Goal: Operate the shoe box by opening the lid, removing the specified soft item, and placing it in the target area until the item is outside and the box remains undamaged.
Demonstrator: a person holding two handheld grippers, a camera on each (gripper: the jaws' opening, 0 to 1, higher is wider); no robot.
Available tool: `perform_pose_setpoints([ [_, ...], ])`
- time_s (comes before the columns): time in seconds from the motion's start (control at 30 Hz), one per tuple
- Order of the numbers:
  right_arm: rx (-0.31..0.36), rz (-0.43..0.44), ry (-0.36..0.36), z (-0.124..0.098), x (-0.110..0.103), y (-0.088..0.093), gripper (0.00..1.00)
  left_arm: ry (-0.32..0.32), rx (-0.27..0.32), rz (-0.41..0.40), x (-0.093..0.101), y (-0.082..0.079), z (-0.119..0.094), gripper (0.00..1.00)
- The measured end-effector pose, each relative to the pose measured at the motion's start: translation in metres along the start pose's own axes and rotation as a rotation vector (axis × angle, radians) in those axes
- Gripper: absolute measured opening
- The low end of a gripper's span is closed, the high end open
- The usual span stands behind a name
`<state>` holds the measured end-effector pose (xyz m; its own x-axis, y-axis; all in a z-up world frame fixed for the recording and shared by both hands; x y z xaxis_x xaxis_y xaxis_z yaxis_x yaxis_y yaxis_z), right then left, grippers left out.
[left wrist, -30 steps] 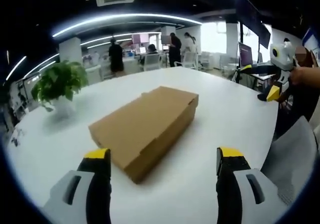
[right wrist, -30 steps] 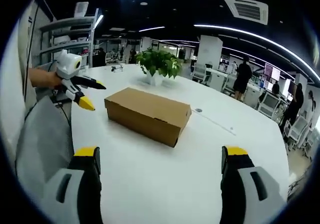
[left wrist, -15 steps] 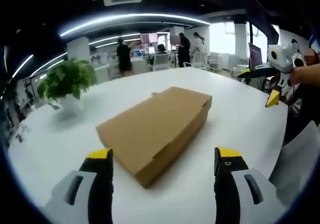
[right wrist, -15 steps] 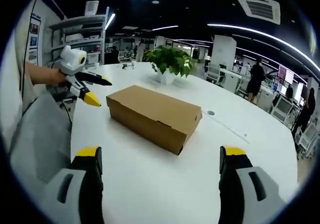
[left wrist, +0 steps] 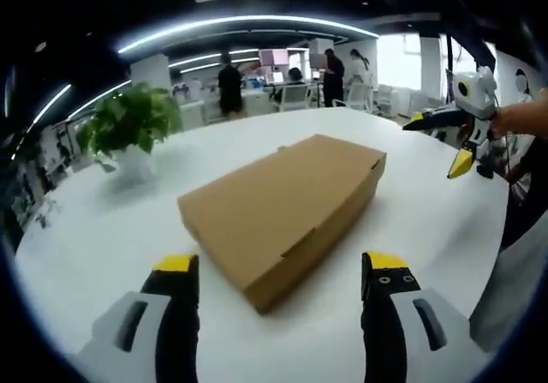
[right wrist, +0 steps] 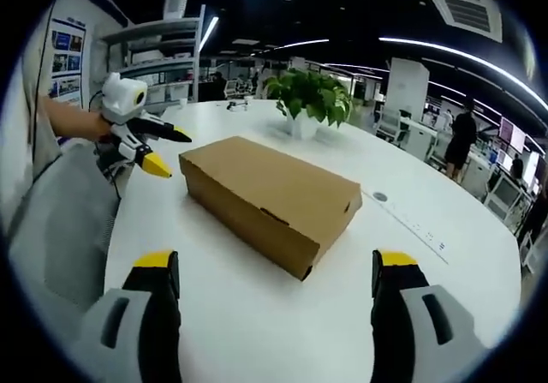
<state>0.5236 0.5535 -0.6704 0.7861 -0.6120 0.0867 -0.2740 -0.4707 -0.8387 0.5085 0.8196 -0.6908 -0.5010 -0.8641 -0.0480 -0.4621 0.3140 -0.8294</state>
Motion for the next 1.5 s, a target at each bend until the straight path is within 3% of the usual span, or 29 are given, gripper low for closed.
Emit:
perform_pose_setpoints([
  [0.33,-0.012,-0.014,-0.044,0.03,0.021,-0.001,0.77,-0.022,-0.016,-0.02,-0.009,0.004,0.01,0.73],
  [0.93,-0.062,-0.045,-0.056,0.073,0.029,0.0,0.56,-0.056,-0.039,-0.048,-0.014,0.01,0.023,0.55],
  [1.1,-0.066,-0.034,-0.048,0.08,0.032,0.0,0.54,-0.077,-0.036,-0.057,-0.016,0.009,0.024,0.5],
  [1.5,-0.077,0.015,-0.066,0.086,0.033,0.006,0.54,-0.072,-0.032,-0.052,-0.016,0.01,0.025,0.49],
])
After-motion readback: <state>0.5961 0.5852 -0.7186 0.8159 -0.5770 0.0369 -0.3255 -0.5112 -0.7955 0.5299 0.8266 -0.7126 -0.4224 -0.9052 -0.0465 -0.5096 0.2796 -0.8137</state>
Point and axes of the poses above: the point that each gripper's makers call its tool centre point, and the gripper's own axes: z roughly forward along the fingers, x roughly to its right, y roughly out of its underside, the point moved 2 cm from there along -z, roughly backward along the fingers, and after that the axes turned 4 degrees about -x, right-handed, at the moved point
